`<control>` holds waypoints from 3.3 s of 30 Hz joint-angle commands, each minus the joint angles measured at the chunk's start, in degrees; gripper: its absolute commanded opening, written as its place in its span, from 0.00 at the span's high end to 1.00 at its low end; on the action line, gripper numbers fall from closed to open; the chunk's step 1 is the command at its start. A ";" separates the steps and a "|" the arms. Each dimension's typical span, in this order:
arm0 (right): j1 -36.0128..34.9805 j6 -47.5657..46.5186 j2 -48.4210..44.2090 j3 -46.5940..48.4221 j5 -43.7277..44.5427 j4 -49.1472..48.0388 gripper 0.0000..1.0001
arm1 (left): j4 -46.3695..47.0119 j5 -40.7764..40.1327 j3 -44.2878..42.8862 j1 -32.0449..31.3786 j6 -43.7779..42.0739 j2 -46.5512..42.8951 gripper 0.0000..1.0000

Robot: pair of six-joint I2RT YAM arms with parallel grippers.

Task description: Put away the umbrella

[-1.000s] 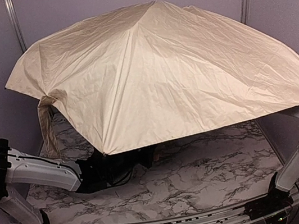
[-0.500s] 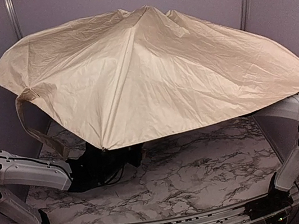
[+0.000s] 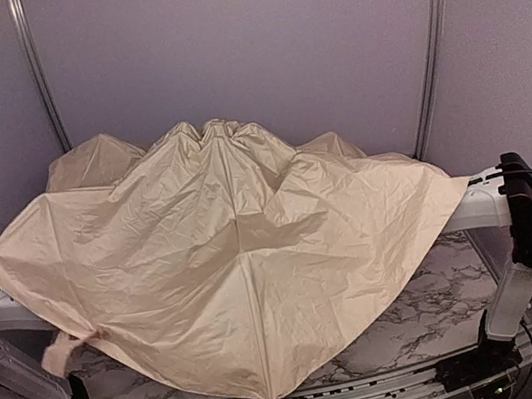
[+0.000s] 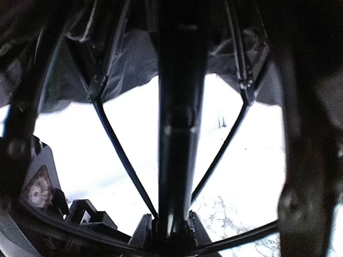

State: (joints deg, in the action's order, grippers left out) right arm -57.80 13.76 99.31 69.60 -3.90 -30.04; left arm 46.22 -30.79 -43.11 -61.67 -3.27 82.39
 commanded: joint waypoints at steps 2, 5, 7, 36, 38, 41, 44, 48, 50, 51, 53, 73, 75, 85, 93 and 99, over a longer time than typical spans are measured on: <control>0.76 0.24 2.36 -2.45 0.38 12.97 0.87 | 15.66 7.06 -2.45 -2.51 -6.16 -2.97 1.00; 0.72 0.55 2.30 -2.24 -0.07 13.19 0.87 | 15.91 7.01 -1.90 -2.49 -6.22 -3.20 1.00; 0.78 0.74 1.81 -1.73 -0.31 12.91 0.87 | 15.52 7.32 -1.47 -2.51 -5.63 -2.88 1.00; 23.93 -22.21 -26.18 6.29 -6.25 26.74 0.97 | 0.52 23.59 14.81 -4.05 0.61 5.91 0.48; 24.92 -26.06 -28.10 6.20 -2.39 29.40 0.97 | 0.54 22.10 16.23 -2.00 2.47 5.54 0.48; 25.27 -30.24 -30.30 5.94 5.59 31.16 0.96 | 0.53 20.24 18.69 2.12 6.50 4.46 0.48; 25.37 -32.35 -31.90 6.07 8.40 32.00 0.96 | 0.39 15.51 21.04 5.85 10.02 2.98 0.47; 25.30 -34.25 -33.12 6.37 10.07 31.85 0.96 | -0.16 10.22 23.26 10.58 15.45 1.68 0.48; 25.35 -36.20 -33.14 5.86 12.16 31.72 0.97 | -0.08 9.65 23.95 11.60 16.25 0.37 0.50; 25.37 -36.94 -32.87 5.97 13.11 32.27 0.97 | -0.07 9.70 24.17 11.73 15.90 -0.61 0.51; 25.37 -37.92 -31.84 7.00 14.41 34.11 0.97 | -0.07 11.82 24.57 11.75 14.07 -3.22 0.55; 25.11 -35.82 -26.36 13.36 9.84 40.48 0.99 | 1.58 20.40 15.52 2.17 -5.60 -3.11 0.16; 25.07 -35.61 -26.80 12.95 8.85 40.04 0.99 | 1.85 23.49 14.31 2.22 -5.76 -1.63 0.25; 25.10 -38.30 -27.54 12.60 11.94 40.78 1.00 | 1.91 32.82 20.92 2.94 -8.02 -6.12 1.00; 23.28 -44.00 -27.26 10.13 -2.42 43.90 1.00 | -7.89 40.24 15.99 3.20 -7.22 -4.86 0.53; 23.25 -47.53 -29.91 3.37 -16.40 41.37 1.00 | -20.85 52.90 19.35 3.23 -11.86 -23.68 0.09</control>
State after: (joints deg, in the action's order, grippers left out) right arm -34.17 -30.30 72.36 75.09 -7.97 14.85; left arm 35.70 11.18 -24.88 -58.59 -11.77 71.77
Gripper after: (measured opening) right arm 0.166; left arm 0.857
